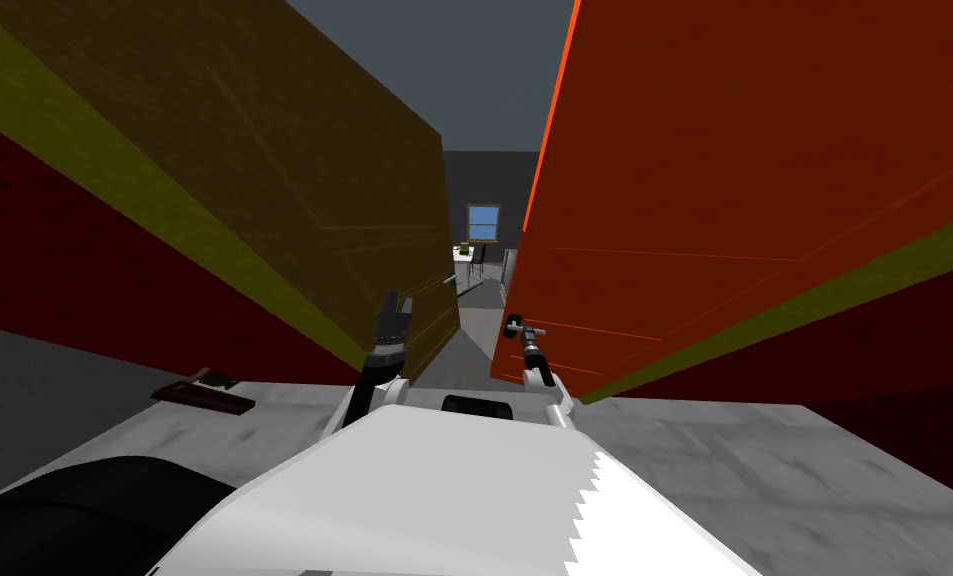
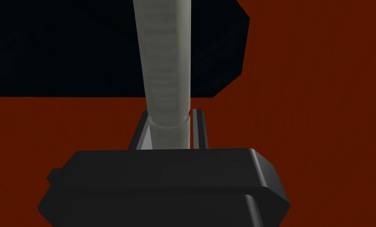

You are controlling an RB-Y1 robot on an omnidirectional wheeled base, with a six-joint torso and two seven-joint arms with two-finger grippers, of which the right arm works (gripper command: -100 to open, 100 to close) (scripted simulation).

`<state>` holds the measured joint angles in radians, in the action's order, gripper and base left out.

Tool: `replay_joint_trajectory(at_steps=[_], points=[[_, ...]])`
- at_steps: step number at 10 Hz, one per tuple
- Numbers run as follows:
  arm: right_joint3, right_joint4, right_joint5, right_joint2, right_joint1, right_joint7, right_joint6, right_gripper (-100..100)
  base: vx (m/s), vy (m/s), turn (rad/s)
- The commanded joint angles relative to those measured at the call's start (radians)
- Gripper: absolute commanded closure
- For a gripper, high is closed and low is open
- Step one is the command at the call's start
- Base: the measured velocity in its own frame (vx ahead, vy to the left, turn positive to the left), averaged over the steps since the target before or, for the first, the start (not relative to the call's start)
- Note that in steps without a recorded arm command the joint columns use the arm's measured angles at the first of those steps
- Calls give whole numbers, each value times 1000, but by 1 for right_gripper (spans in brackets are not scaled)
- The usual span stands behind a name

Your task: Push the door open

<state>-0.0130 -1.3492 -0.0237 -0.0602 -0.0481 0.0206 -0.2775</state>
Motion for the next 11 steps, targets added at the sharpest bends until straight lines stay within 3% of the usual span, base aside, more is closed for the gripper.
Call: replay_joint_trajectory(at_steps=[1, 11], points=[[-28, -3, 1, 1, 4, -13, -2, 100, 153, 90, -97], [-144, 24, -1, 34, 37, -56, 4, 100, 144, 67, -88]])
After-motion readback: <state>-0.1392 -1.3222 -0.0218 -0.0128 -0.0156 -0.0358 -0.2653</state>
